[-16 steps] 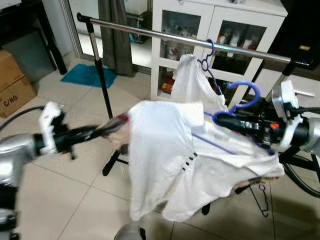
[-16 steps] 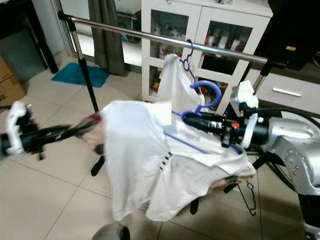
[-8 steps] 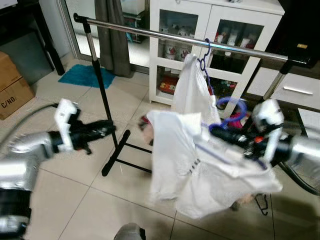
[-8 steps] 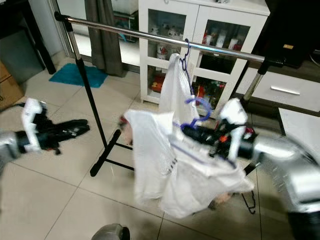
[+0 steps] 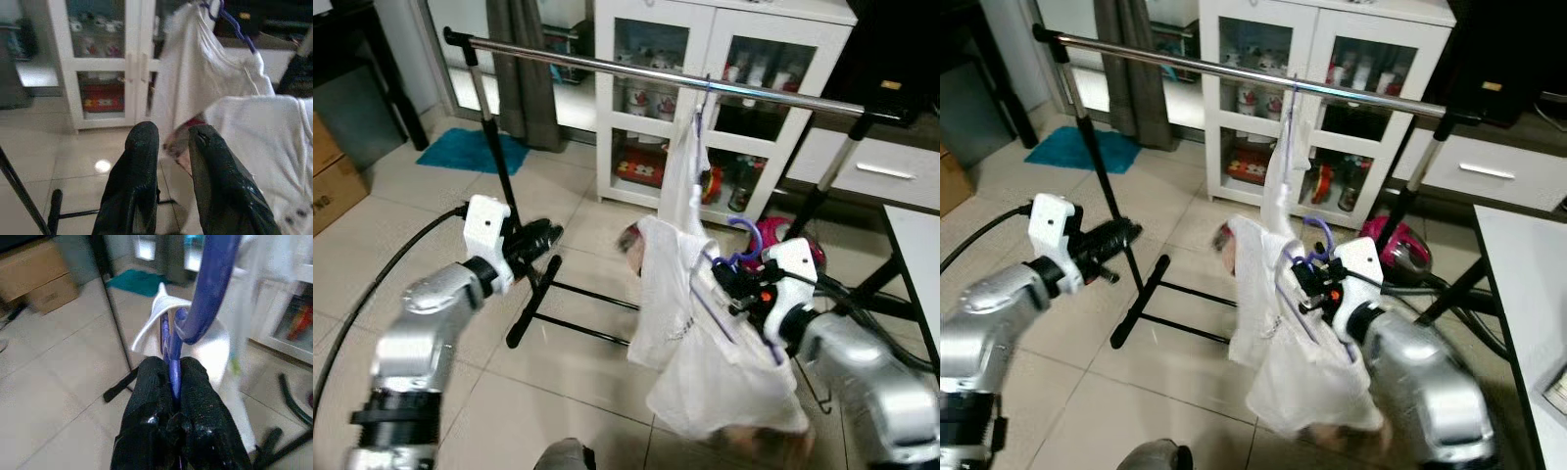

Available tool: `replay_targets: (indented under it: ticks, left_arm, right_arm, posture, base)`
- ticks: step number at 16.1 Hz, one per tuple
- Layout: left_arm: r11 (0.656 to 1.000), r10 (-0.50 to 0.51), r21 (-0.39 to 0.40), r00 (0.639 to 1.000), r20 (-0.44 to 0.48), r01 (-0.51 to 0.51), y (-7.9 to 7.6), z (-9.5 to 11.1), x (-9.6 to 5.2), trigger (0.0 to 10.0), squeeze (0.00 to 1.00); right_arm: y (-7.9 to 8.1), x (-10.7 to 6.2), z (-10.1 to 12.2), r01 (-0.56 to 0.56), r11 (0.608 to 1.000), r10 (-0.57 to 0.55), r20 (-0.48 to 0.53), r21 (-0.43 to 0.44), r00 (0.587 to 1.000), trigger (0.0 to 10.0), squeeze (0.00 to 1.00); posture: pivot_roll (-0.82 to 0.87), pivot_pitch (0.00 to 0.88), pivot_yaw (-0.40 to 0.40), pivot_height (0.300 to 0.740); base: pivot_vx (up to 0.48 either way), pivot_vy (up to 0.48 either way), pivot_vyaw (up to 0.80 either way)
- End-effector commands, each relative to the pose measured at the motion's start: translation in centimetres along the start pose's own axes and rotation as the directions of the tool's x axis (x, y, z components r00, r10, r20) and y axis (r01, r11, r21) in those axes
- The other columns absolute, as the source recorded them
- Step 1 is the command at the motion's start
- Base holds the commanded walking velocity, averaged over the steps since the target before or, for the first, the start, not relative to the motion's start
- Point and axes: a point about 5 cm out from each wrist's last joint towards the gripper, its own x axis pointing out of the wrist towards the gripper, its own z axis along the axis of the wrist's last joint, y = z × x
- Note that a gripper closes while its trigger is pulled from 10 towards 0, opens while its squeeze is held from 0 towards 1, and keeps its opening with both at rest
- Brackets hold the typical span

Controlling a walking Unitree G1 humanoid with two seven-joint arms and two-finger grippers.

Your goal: Hang hanger

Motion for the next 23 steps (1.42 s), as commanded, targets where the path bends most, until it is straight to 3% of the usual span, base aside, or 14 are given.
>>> replay_targets:
  ticks: [1,8,11,14,21,23]
  left_arm:
    - [0.999,0.038,0.015,0.999,0.016,-0.038,0.0,0.5,-0.3,10.0,0.0]
    - [0.997,0.07,0.033,0.998,-0.008,-0.069,-2.5,-0.7,0.2,10.0,0.0]
    - [0.995,0.095,0.021,0.996,0.005,-0.095,-2.7,-0.3,0.4,10.0,0.0]
    - [0.997,0.063,0.029,0.995,0.082,-0.066,-3.1,0.7,0.5,10.0,0.0]
    - [0.996,0.05,0.063,0.995,0.081,-0.056,-3.0,1.2,0.5,10.0,0.0]
    - [0.996,0.049,0.069,0.996,0.077,-0.054,-3.0,1.2,0.4,10.0,0.0]
  right_arm:
    - [-0.4,-0.4,0.5,0.078,0.997,-0.078,0.044,0.003,0.996,10.0,0.0]
    - [0.9,0.7,-0.3,0.221,0.972,-0.226,0.048,0.085,0.973,10.0,0.0]
    - [0.9,1.0,-0.1,0.226,0.97,-0.232,0.056,0.094,0.971,10.0,0.0]
    - [1.4,1.2,0.2,0.178,0.981,-0.183,0.069,0.081,0.981,10.0,0.0]
    - [1.9,2.4,2.1,0.164,0.986,-0.168,0.13,0.037,0.977,10.0,0.0]
    - [1.7,2.7,2.8,0.178,0.983,-0.184,0.16,0.048,0.97,10.0,0.0]
  posture:
    - [0.12,0.0,0.005,0.74]
    - [0.13,0.0,-0.011,0.74]
    - [0.13,0.0,-0.013,0.74]
    - [0.14,0.0,-0.013,0.74]
    - [0.14,0.0,-0.011,0.74]
    - [0.15,0.0,-0.011,0.74]
  base:
    - [0.0,0.24,0.0]
    - [0.0,0.336,0.0]
    - [0.0,0.107,0.0]
    - [0.0,0.0,0.0]
    - [0.403,0.0,0.8]
    - [0.444,0.0,0.0]
